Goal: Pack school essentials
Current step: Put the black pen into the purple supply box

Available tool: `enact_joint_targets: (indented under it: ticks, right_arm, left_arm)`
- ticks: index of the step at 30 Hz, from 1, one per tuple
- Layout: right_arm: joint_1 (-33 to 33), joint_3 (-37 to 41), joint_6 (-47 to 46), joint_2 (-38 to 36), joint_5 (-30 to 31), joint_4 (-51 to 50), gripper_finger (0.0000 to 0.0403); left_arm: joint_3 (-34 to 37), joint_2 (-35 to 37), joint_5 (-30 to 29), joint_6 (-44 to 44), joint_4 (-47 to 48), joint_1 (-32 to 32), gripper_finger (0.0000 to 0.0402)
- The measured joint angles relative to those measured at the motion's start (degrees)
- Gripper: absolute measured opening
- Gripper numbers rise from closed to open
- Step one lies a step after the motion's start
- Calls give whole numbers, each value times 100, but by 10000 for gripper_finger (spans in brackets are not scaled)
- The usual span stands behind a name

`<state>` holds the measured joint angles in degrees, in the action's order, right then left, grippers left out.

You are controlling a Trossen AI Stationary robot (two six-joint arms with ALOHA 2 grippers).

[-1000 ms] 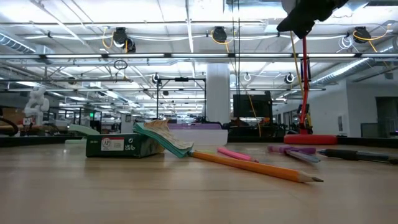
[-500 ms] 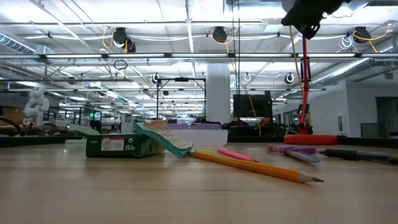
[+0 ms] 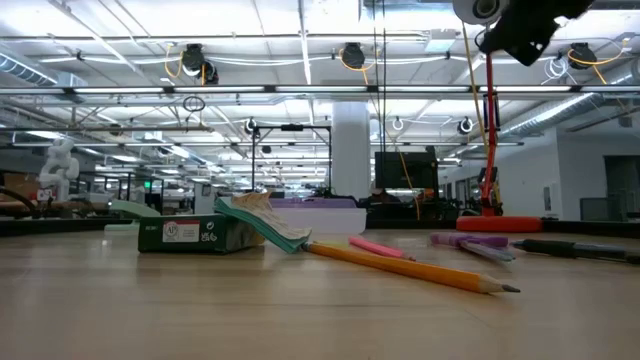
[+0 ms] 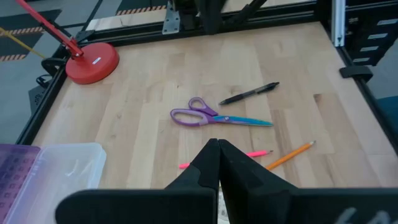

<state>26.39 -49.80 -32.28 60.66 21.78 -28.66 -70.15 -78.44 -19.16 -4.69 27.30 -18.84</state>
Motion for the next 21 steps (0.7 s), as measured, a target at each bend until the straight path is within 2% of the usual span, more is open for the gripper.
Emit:
enact_joint_targets:
  ticks: [5,7,15,21]
  right_arm:
    - [488,101,487,608,1248,163,0]
    - [506,176,730,786,1428,401,0]
    - [400,466,1270,1065,1391,1467,0]
    - [383,731,1445,1087,1115,2120,0]
  left_arm:
    - [0,-122,2,-11,-36,-1,5]
    - [0,-124,18,-11,-28,-1,5]
    - [0,-122,-112,-466,3,45,5]
    - [0,-122,-190,-755,74,45,6]
